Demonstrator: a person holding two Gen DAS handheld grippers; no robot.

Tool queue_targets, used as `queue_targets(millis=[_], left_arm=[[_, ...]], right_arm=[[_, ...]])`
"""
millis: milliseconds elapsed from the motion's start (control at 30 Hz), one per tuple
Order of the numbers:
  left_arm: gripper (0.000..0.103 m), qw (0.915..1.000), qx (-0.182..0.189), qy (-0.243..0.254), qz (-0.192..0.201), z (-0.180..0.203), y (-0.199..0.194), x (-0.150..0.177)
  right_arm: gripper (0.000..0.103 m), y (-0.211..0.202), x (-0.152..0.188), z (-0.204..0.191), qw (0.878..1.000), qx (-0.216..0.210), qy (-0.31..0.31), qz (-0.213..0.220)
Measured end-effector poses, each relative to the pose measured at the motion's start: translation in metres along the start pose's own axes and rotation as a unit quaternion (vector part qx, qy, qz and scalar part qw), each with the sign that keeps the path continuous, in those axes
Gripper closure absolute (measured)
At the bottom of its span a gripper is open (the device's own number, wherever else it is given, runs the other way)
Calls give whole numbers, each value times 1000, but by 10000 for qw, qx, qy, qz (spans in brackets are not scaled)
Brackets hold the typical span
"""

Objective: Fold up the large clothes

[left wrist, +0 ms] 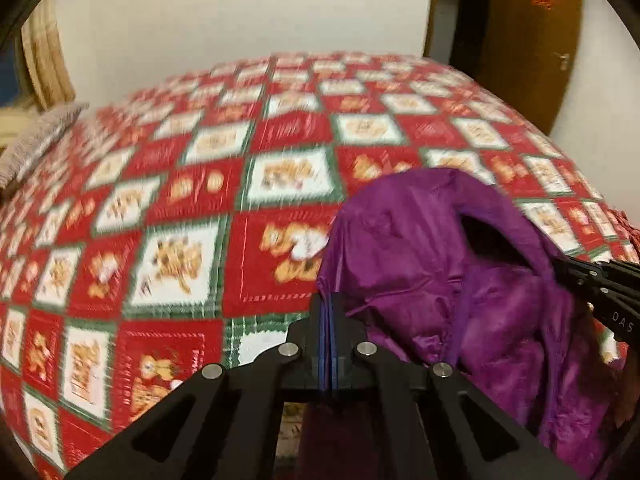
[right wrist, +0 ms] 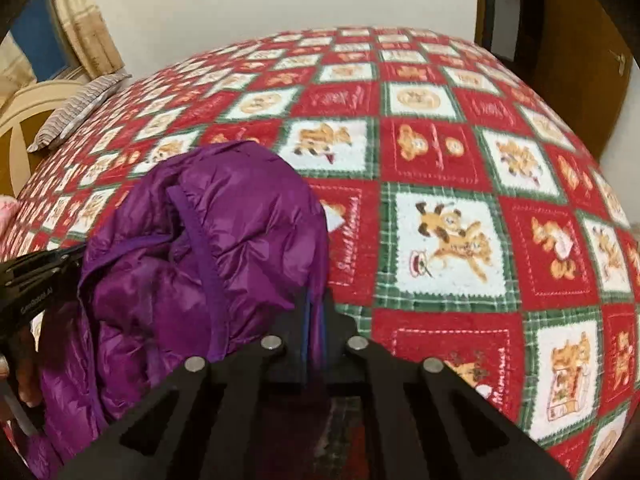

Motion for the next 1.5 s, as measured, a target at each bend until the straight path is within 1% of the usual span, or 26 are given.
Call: queue_targets(millis=[167,267,300,367,433,467,500,567,700,733,767,800,833,867,933,967,1000,1033,1067,1100,1133,1167,1233,1300,1400,1500], left_arm=[[102,9991,116,17,402,4,-49,-15],[102,9973,248,-37,686,7,-82,-18],[102,9975,233,45,670,9,-87,-16],[102,9984,93,153,545,10,-86,-13],[102,9988,-12,103,488,8,-82,-11],[102,9989,-145,94,425,4,-75,-10],[102,9992,-226,48,331,0,-67,-6],[101,9988,-459,-78,167,-10,-50,-1],[99,9962,-707,-434,-247,-32,-17,10],[91,9944,-769,-576,-432,-40,-6,13],[73,9927,-846,-639,-582,-45,4,17],[64,9918,-893,-661,-639,-49,8,18],[50,9910,-936,-720,-625,-54,14,18],[42,9910,-929,-761,-587,-55,18,18],[40,9915,-796,-854,-579,-54,27,18],[40,9927,-639,-855,-570,-50,30,18],[40,9947,-450,-787,-478,-43,31,15],[56,9967,-341,-633,-369,-36,30,13],[98,9981,-210,-488,-325,-27,29,12],[102,9988,9,-339,-341,-16,28,12],[102,9996,23,-157,-231,-7,22,10],[102,10000,26,38,-55,0,13,5],[102,9997,87,163,178,12,-7,-4],[102,9992,164,114,333,16,-25,-12],[102,9967,252,147,757,23,-67,-27],[102,9928,449,26,1111,26,-114,-33]], right_arm=[[99,-51,-11,-7,9981,-93,-65,604],[100,-77,-17,-12,9962,-159,-22,854],[100,-85,-15,-14,9958,-202,-31,887],[100,-84,-10,-19,9973,-284,-39,675],[99,-82,-8,-16,9982,-192,58,559],[91,-84,-10,-14,9978,-217,183,597],[63,-83,-11,-12,9976,-226,272,594],[23,-82,-10,-8,9972,-194,334,636],[24,-53,-11,-5,9987,-110,211,452],[25,-46,-12,-5,9989,-102,189,415],[25,-39,-15,-4,9990,-103,185,404],[25,-31,-19,-3,9989,-110,210,395],[25,-20,-21,-3,9990,-155,276,327],[25,-10,-20,-3,9990,-193,335,227],[25,11,-19,-6,9992,-231,309,43],[28,22,-15,-9,9996,-192,170,-84],[42,31,-11,-10,9997,-123,54,-219],[52,38,-6,-11,9993,-74,-72,-366],[66,39,-5,-11,9994,-28,-156,-294],[92,36,-6,-12,9995,-114,-171,-247],[98,32,-7,-12,9995,-157,-152,-209],[98,27,-8,-11,9997,-155,-137,-133],[99,8,-13,-11,9997,-187,-124,134],[99,-19,-17,-12,9986,-285,-102,428],[99,-58,-20,-17,9964,-345,-169,758],[99,-96,-20,-23,9928,-388,-251,1107]])
Point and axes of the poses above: each gripper's, at about its wrist camera, not at the fingertips, and y roughly the way its jaws point, z to its right, x to its underside, the point moved 9 cm from there along y, roughly the way its jaws point, and after that the axes turned 8 degrees about z, right-handed, at the moved point
